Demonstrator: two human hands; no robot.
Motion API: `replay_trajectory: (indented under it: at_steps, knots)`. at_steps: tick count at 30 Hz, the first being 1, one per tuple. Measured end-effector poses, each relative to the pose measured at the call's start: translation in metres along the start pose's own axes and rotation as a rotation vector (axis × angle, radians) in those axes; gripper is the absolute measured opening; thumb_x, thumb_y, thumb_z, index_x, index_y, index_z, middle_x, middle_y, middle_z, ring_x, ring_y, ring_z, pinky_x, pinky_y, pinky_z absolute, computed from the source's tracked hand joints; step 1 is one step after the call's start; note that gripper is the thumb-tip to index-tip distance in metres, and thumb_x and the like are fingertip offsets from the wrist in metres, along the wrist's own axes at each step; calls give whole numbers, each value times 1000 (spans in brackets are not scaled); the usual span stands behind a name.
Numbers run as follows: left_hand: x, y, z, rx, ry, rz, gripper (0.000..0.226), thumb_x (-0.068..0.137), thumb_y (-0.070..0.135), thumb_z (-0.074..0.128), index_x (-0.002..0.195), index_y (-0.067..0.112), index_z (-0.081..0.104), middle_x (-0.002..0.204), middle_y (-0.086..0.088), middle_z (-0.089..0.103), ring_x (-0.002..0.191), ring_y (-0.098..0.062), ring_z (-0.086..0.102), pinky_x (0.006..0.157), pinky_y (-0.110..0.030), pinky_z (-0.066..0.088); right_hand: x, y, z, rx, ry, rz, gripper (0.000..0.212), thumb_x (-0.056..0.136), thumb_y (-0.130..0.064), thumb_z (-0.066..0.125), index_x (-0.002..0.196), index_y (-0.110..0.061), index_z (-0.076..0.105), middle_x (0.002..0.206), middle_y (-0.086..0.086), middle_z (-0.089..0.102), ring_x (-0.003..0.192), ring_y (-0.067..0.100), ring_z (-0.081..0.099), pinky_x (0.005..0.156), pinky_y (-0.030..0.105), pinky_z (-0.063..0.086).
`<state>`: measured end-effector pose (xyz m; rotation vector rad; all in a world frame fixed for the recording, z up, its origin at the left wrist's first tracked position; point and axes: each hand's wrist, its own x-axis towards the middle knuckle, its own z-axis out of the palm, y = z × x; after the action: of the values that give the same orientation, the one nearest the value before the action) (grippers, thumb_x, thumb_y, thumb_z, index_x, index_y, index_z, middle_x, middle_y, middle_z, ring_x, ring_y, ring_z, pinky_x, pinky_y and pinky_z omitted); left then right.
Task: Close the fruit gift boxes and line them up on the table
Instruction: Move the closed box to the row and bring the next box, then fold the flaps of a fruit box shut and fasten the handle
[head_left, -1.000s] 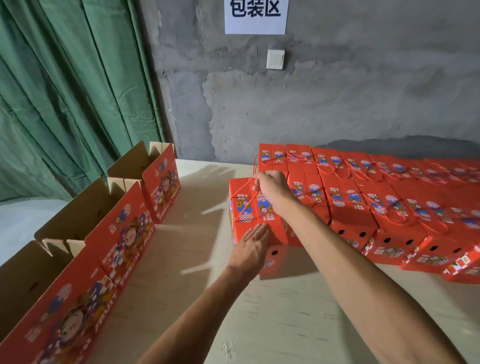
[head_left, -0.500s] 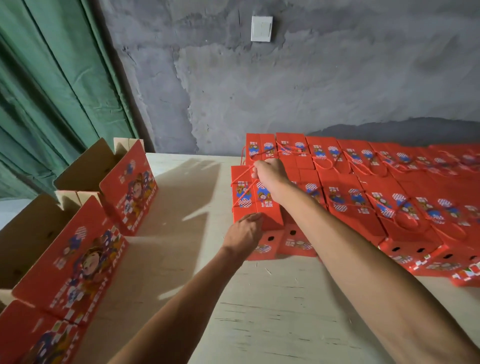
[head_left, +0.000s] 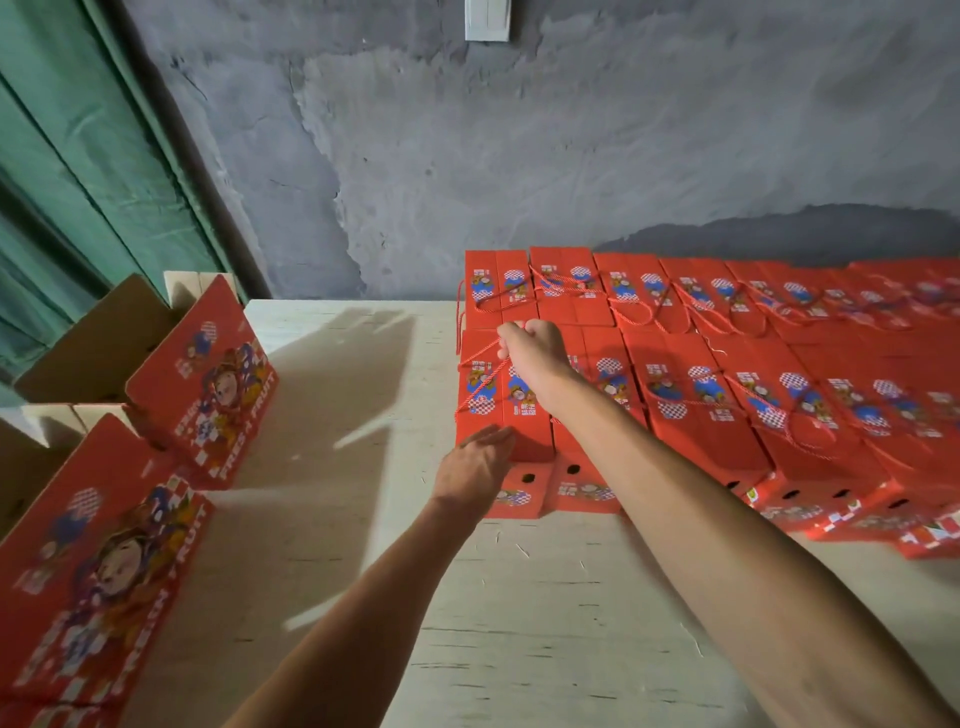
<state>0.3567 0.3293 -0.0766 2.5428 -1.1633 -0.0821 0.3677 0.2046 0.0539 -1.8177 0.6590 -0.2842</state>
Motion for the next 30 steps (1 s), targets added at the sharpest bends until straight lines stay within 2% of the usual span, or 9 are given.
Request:
replay_trajectory:
  at_steps: [4, 8, 11, 13, 14, 16, 19, 24, 30]
  knots:
    - [-2, 3, 5, 57, 33, -55, 38, 105, 22, 50, 142, 20, 57, 148, 6, 57, 141, -19, 44, 113, -33, 33, 0, -1, 0, -40, -13, 0, 20, 92, -18, 53, 78, -6, 59, 76, 8, 50, 69, 18, 44, 66, 31, 33]
    - [-6, 16, 6, 181, 37, -106, 43, 104, 20, 45, 145, 31, 50, 148, 14, 54, 133, -17, 44, 116, -35, 25, -11, 3, 6, -183, -10, 31, 30, 95, -23, 53, 70, -17, 39, 64, -4, 39, 54, 16, 37, 51, 28, 25]
    - [-6, 22, 1, 193, 2, -150, 40, 102, 16, 41, 139, 28, 53, 149, 13, 53, 133, -18, 42, 117, -37, 23, -31, 6, 12, -301, 13, 5, 23, 98, -27, 53, 80, -15, 51, 72, -1, 53, 62, 19, 52, 46, 26, 36]
    - [-7, 25, -8, 185, -58, -196, 37, 99, 15, 43, 131, 22, 60, 141, 5, 60, 134, -19, 44, 119, -39, 22, -44, 11, 18, -402, -3, -62, 24, 98, -28, 55, 104, -7, 65, 101, 9, 68, 91, 29, 65, 70, 27, 54]
    - [-11, 27, -14, 187, -61, -216, 34, 97, 16, 44, 124, 20, 64, 133, 1, 65, 131, -21, 49, 117, -37, 24, -51, 12, 22, -458, -7, -106, 31, 98, -29, 56, 117, -5, 65, 118, 12, 66, 108, 31, 63, 86, 34, 54]
    - [-28, 27, -29, 174, -10, -259, 30, 94, 15, 45, 113, 18, 67, 118, -4, 71, 117, -25, 59, 103, -35, 33, -66, 10, 31, -506, -36, -160, 37, 97, -29, 58, 127, -7, 61, 131, 12, 61, 123, 31, 58, 98, 41, 49]
    - [-67, 19, -62, 106, 141, -335, 23, 92, 15, 49, 105, 15, 68, 107, -7, 73, 105, -32, 63, 89, -37, 38, -93, 0, 53, -476, -98, -221, 43, 96, -26, 59, 135, -9, 59, 138, 11, 59, 130, 30, 54, 106, 39, 44]
    - [-152, -14, -117, 83, 322, -518, 19, 93, 20, 50, 102, 16, 66, 102, -2, 72, 101, -30, 64, 84, -38, 41, -162, -20, 106, -368, -178, -334, 48, 95, -35, 61, 140, -17, 58, 145, 3, 58, 135, 22, 51, 111, 35, 40]
    - [-266, -54, -169, 187, 498, -661, 26, 100, 29, 51, 117, 26, 70, 122, 8, 68, 116, -17, 60, 101, -34, 40, -246, -36, 176, -253, -340, -427, 45, 95, -40, 63, 136, -20, 62, 141, 2, 63, 132, 21, 55, 110, 36, 44]
